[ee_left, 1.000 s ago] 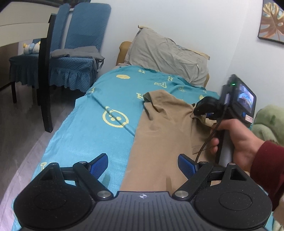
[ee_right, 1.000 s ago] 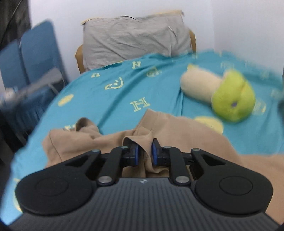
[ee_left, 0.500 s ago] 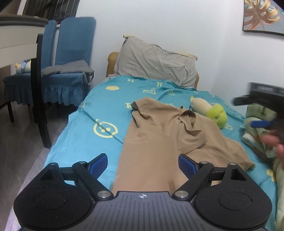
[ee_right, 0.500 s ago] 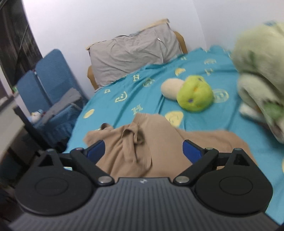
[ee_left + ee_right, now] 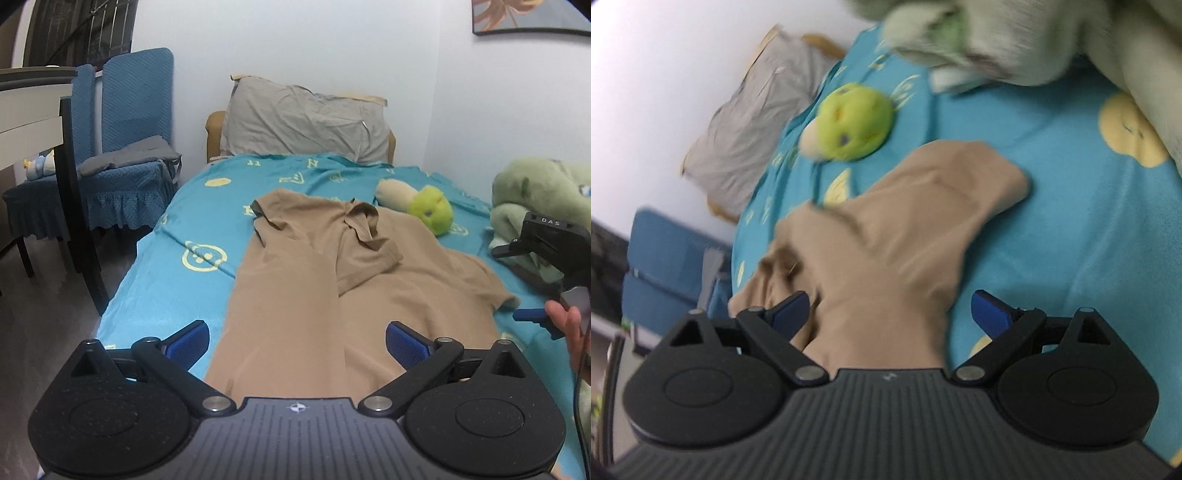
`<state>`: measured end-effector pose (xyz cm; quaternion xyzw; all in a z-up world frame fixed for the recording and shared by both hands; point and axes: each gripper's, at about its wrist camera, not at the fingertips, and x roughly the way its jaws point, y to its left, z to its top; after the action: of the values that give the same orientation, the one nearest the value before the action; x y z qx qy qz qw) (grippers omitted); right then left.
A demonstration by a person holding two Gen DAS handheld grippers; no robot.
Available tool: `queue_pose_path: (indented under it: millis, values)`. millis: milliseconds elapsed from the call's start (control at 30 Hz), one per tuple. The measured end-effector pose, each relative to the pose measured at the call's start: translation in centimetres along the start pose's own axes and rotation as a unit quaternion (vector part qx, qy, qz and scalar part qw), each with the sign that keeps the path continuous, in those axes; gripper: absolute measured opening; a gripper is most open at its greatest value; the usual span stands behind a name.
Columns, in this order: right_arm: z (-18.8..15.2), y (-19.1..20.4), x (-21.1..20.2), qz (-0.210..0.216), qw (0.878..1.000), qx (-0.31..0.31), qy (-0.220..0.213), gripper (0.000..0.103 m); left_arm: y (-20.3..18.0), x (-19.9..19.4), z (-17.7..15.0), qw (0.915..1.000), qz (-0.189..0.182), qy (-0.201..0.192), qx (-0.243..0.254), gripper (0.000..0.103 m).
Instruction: Fold clothes
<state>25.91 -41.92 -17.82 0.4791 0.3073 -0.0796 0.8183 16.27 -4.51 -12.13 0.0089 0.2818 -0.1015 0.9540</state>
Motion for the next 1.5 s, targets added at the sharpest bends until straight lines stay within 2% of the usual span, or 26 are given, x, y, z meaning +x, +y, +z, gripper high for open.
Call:
queue_pose_path:
  millis: [133, 333, 567, 700, 800, 833, 867, 933, 1000, 1067, 1133, 1300, 1433, 1500]
  values:
    - [0.7, -2.5, 1.7, 0.023, 0.997, 0.068, -0.001, 0.096, 0.0, 0.7, -0.2, 1.0000, -0.001, 0.008, -0.003, 0.103]
    - [1.3, -3.5, 4.1, 0.044, 0.996, 0.048, -0.059, 0.095, 0.7, 2.0, -0.2, 0.9992, -0.010, 0.020, -0.034, 0.103]
    - [2.6, -4.6, 6.2, 0.064, 0.989, 0.040, -0.129, 0.096, 2.1, 3.0, -0.4, 0.9967, -0.012, 0.032, -0.074, 0.103]
    - [3.4, -2.8, 7.9, 0.062, 0.991, -0.009, -0.122, 0.097, 2.6, 3.6, -0.3, 0.9954, -0.012, 0.032, -0.090, 0.103]
    - [3.7, -2.6, 8.5, 0.079, 0.988, -0.009, -0.132, 0.095, 3.0, 4.2, -0.4, 0.9942, -0.010, 0.037, -0.101, 0.103]
    - [3.7, -2.5, 8.6, 0.070, 0.988, -0.015, -0.136, 0.078, 3.1, 4.3, -0.4, 0.9937, -0.010, 0.039, -0.105, 0.103]
    - [3.9, -2.2, 9.0, 0.045, 0.990, -0.016, -0.133, 0.066, 3.2, 4.4, -0.4, 0.9934, -0.009, 0.039, -0.107, 0.103]
    - [4.1, -1.7, 9.4, -0.002, 0.991, -0.018, -0.132, 0.031, 3.3, 4.3, -0.2, 0.9935, -0.005, 0.034, -0.109, 0.103]
    - [3.8, -0.5, 9.0, -0.016, 0.987, -0.053, -0.150, 0.017, 3.4, 4.2, 0.0, 0.9935, 0.000, 0.030, -0.110, 0.103]
    - [3.2, 2.0, 8.0, -0.055, 0.973, -0.121, -0.190, 0.013, 3.5, 4.1, 0.2, 0.9934, 0.004, 0.026, -0.111, 0.103]
    - [2.1, 4.9, 6.8, -0.088, 0.950, -0.186, -0.236, 0.012, 3.8, 3.7, 0.6, 0.9941, 0.020, 0.017, -0.105, 0.103]
    - [-1.0, 12.6, 3.6, -0.098, 0.901, -0.302, -0.295, 0.012, 6.1, 1.8, 2.2, 0.9907, 0.059, -0.003, -0.122, 0.103]
    - [-5.2, 19.6, 3.9, -0.084, 0.862, -0.406, -0.293, 0.012, 8.1, 0.1, 3.3, 0.9865, 0.092, -0.025, -0.134, 0.103]
    - [-7.9, 22.7, 5.7, -0.068, 0.851, -0.446, -0.268, 0.011, 9.1, -0.5, 3.6, 0.9841, 0.119, -0.033, -0.127, 0.103]
